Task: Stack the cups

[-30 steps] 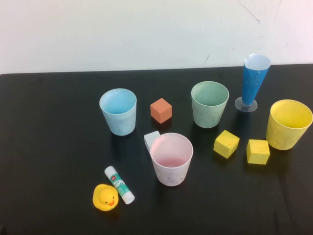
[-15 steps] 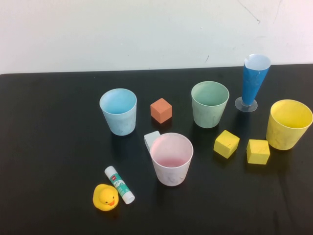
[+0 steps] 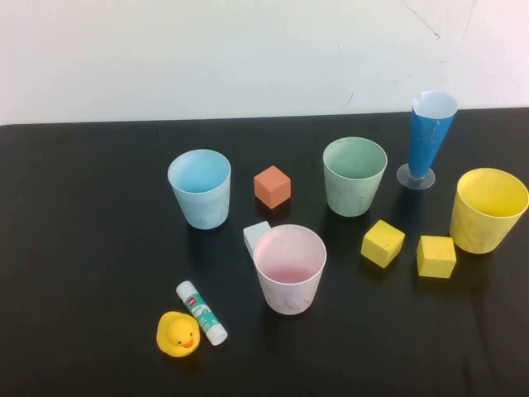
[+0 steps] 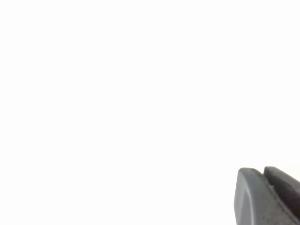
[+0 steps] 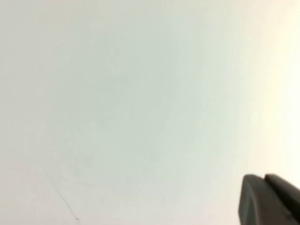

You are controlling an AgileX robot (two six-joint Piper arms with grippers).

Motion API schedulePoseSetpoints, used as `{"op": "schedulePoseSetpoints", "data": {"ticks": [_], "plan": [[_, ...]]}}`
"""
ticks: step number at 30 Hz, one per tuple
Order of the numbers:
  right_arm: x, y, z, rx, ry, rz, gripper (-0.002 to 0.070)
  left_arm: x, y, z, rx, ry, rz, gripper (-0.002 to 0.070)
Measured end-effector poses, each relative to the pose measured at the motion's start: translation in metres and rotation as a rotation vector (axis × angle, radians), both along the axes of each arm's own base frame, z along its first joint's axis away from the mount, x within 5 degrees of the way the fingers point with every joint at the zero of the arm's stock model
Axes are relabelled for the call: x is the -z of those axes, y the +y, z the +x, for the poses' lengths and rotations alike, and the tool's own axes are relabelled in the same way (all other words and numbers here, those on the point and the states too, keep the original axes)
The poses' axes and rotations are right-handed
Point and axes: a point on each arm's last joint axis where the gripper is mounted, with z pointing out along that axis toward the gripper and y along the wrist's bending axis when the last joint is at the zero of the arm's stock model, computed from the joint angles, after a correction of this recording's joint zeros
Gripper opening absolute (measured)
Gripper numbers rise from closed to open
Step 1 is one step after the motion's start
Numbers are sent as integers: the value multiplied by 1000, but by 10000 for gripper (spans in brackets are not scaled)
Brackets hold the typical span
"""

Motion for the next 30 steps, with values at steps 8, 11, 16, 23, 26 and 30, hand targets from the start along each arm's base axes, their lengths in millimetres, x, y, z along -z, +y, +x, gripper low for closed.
{"op": "schedulePoseSetpoints", "data": {"ticks": [8,11,16,23,26,30], "plan": [[-48,-7,-13,90,201,22,-3,-62,-8,-4,25,209,208,0],[-46,-9,-2,108,328,36,-3,-67,-14,14,65,365,259,0],[-26,-13,21,122,605,65,-3,-59,-22,53,142,603,211,0],[4,-6,45,28,982,-118,-3,-59,-44,114,342,957,149,0],[8,-1,53,-46,1016,-154,-3,-67,-53,148,404,1048,217,0],[9,3,60,-103,1015,-169,-3,-74,-60,193,425,1094,241,1]]}}
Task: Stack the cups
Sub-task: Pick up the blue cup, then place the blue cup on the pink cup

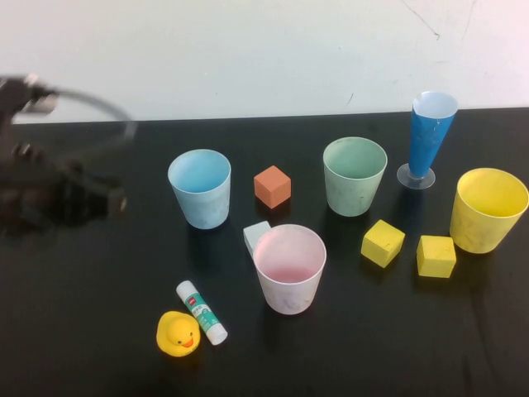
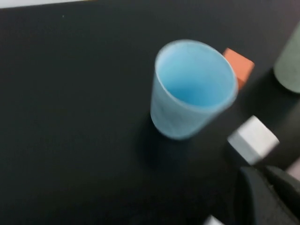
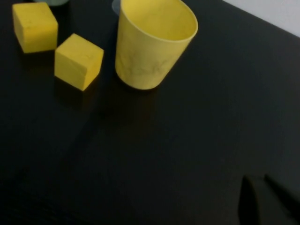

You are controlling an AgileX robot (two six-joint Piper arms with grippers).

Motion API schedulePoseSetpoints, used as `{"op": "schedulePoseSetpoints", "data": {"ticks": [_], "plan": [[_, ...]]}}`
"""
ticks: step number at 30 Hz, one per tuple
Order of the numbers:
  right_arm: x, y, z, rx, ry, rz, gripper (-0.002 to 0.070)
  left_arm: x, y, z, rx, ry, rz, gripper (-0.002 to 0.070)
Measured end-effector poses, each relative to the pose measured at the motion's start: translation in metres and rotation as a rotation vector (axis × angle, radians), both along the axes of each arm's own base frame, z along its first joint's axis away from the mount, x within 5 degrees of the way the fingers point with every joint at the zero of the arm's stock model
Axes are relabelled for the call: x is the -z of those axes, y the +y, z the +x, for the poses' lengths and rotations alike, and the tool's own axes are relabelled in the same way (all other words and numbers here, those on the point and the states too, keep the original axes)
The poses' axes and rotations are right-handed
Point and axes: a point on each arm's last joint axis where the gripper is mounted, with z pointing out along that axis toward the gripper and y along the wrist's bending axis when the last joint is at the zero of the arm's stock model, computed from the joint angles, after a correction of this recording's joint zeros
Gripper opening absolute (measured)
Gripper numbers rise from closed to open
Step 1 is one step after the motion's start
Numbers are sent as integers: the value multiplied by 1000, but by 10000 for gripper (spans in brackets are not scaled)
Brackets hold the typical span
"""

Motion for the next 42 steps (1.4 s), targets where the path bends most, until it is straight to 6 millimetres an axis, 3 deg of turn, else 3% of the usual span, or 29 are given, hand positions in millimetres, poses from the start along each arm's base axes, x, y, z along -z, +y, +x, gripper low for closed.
{"op": "schedulePoseSetpoints", "data": {"ticks": [4,9,12,20,23,25,29,31,35,42], "plan": [[0,2,2,-20,0,14,-3,-4,-8,43,48,43,24,78],[0,2,2,-30,-2,6,-3,-1,-16,91,93,84,40,342],[0,3,2,-31,-4,6,-3,9,-19,114,118,99,63,452],[0,3,2,-32,-5,4,-3,59,-25,160,151,213,87,503],[0,3,2,-33,-5,3,-3,81,-26,168,154,264,91,475],[0,3,2,-33,-5,3,-3,93,-27,171,160,298,92,405],[0,3,2,-34,-3,3,-3,99,-30,171,169,339,53,127],[0,3,2,-34,-3,3,-3,97,-32,170,167,345,16,60],[0,3,2,-34,-3,3,-3,78,-36,167,173,322,-58,26],[0,3,2,-34,-3,4,-3,0,-48,130,422,249,-60,25]]}}
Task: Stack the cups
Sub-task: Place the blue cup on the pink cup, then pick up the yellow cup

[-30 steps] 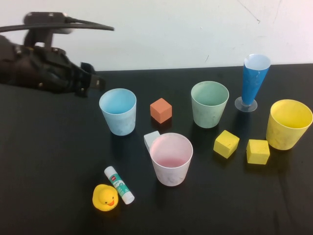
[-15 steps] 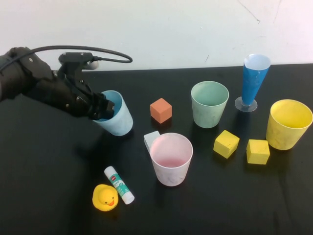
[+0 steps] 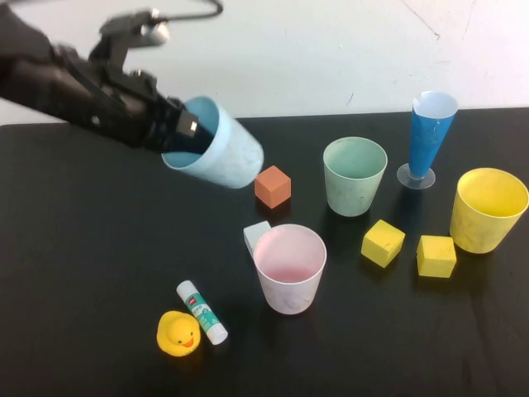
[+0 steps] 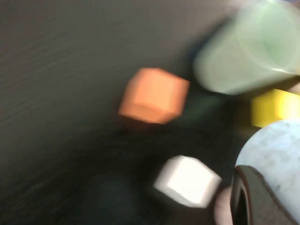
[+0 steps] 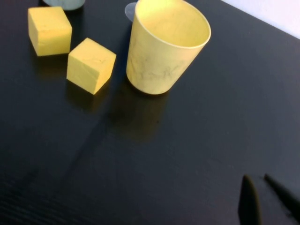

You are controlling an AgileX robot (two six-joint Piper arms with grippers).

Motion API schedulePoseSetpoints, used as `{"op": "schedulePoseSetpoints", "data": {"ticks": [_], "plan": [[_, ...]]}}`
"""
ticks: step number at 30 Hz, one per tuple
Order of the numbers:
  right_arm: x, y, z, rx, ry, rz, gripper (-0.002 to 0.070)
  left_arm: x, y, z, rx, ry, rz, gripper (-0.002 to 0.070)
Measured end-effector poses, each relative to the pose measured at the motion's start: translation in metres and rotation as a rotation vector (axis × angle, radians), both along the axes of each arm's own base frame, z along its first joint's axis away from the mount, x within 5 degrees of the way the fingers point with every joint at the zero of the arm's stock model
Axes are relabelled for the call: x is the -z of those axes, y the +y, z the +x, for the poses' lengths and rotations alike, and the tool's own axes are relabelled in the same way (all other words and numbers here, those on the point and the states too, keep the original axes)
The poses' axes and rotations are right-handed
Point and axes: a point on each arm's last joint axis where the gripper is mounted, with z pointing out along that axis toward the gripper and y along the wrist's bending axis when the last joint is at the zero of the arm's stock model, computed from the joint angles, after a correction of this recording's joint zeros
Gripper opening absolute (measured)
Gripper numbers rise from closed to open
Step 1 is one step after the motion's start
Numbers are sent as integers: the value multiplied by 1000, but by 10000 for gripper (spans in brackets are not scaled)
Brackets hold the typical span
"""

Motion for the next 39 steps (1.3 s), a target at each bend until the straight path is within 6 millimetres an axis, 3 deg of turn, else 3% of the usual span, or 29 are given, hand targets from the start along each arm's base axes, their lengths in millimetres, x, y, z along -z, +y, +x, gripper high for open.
{"op": "schedulePoseSetpoints", "data": {"ticks": [5,8,11,15,24,28,33,36,39], "plan": [[0,0,0,1,-2,3,-3,-40,-32,-45,199,-110,84,24],[1,0,0,4,-5,16,-3,-42,-61,-67,331,-174,222,24],[0,1,1,6,-10,25,-3,-32,-83,-77,391,-197,362,23],[1,1,1,7,-10,32,-3,-15,-100,-73,361,-205,483,23],[3,1,0,7,-4,37,-3,11,-111,-55,326,-185,515,24],[3,1,0,6,-1,40,-3,17,-114,-51,324,-178,513,74],[4,3,2,-10,31,53,-3,16,-115,-50,320,-183,504,215],[-4,7,5,-79,80,48,-3,6,-114,-52,313,-207,493,226],[-19,14,12,-171,122,61,-3,-13,-110,-57,295,-257,471,188]]}}
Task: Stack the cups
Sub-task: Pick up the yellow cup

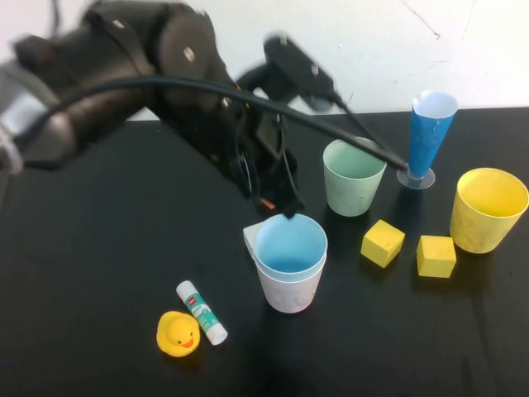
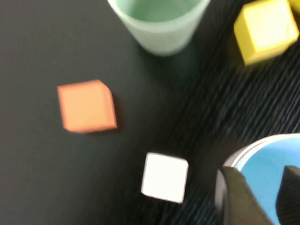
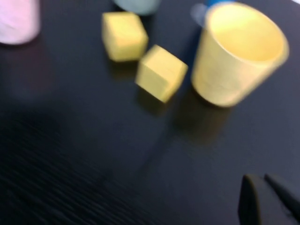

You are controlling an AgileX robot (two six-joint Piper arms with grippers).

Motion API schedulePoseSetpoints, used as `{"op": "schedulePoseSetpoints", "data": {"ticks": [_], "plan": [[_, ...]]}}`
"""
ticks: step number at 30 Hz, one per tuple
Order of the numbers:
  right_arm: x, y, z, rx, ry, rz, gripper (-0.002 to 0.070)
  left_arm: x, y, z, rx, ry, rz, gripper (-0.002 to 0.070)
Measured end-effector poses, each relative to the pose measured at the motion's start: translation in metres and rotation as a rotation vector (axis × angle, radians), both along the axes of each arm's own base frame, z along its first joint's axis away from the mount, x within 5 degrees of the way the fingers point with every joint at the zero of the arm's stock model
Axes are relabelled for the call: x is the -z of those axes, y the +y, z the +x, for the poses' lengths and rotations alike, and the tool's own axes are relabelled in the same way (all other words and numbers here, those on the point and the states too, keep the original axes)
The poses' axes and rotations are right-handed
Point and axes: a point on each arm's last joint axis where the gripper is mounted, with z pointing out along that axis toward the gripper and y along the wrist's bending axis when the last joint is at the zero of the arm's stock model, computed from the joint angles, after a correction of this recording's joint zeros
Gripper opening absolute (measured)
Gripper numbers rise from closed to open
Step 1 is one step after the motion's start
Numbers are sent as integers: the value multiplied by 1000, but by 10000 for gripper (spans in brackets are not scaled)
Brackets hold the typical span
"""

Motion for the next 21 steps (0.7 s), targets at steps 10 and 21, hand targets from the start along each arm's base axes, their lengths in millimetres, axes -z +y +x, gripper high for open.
{"op": "schedulePoseSetpoints", "data": {"ticks": [10,21], "plan": [[-36,4,79,-148,117,31,-2,-93,34,-52,-28,-257,-186,7],[-24,-1,175,-187,231,50,284,-109,104,-158,-58,-483,-352,2]]}}
